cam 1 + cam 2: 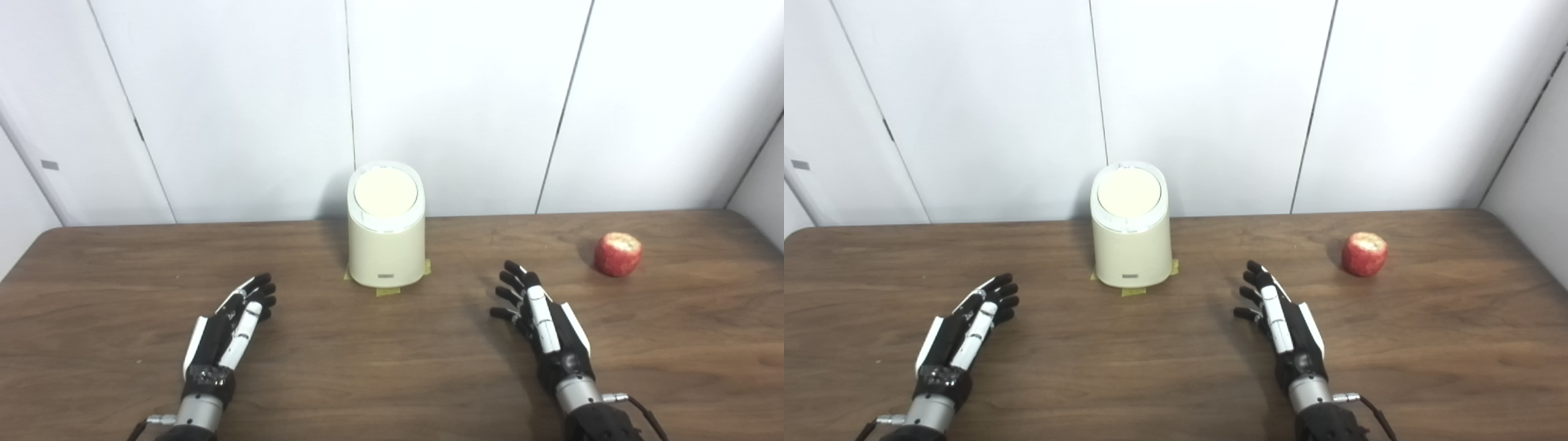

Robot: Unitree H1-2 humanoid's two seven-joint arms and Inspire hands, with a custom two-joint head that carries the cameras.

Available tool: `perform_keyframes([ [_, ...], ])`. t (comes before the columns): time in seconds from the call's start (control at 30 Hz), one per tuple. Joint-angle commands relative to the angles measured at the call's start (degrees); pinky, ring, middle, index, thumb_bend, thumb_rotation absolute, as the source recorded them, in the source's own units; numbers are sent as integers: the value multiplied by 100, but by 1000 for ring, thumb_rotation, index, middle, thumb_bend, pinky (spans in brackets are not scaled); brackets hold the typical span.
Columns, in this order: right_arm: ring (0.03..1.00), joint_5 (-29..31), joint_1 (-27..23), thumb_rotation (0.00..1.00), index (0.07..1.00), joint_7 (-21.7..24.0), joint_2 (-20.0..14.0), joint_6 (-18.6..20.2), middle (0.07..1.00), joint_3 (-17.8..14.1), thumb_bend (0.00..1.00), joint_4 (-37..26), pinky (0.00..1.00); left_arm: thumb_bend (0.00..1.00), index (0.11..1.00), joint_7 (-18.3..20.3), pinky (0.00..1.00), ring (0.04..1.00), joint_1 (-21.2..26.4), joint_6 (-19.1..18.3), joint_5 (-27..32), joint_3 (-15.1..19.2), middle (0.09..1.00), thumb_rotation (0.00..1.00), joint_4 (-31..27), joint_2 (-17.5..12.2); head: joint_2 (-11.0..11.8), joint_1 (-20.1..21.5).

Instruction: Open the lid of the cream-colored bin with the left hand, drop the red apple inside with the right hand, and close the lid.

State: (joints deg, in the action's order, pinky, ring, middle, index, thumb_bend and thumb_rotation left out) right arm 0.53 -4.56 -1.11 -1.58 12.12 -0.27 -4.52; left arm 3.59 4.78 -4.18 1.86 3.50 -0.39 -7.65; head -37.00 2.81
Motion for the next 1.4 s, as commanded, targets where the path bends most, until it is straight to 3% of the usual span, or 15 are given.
perform_keyframes([
  [0.0,875,-29,-139,1000,898,6,37,57,907,19,477,-82,765,365,852,26,845,829,142,-106,-13,-26,840,676,-25,-49,-4,2],
  [0.33,874,-71,-189,1000,903,-53,52,38,908,22,472,-19,747,324,844,-19,827,823,229,-215,-174,-87,831,684,-192,-78,18,-14],
  [0.57,876,-34,-187,1000,906,-40,26,11,909,12,479,-10,749,410,846,-8,818,820,469,-749,-412,-231,833,752,-766,-137,28,-115],
  [0.73,880,20,-204,1000,909,-7,-5,-39,911,-10,480,44,749,415,856,13,784,816,790,-1101,-620,-328,844,693,-1030,-216,82,-152],
  [0.87,876,1,-213,1000,911,-11,-13,-47,906,-21,486,60,748,485,860,-42,853,820,1105,-1511,-808,-376,843,612,-1192,-211,120,-178],
  [1.1,878,25,-210,1000,913,28,-36,-116,907,-34,478,98,742,545,838,-158,734,771,1683,-1412,-733,-273,813,382,-1024,-60,150,-208],
  [1.37,872,5,-230,1000,909,-5,-14,-110,904,-40,463,135,732,589,844,-117,751,800,2459,-1679,-1060,-421,824,285,-773,-204,216,-247],
])
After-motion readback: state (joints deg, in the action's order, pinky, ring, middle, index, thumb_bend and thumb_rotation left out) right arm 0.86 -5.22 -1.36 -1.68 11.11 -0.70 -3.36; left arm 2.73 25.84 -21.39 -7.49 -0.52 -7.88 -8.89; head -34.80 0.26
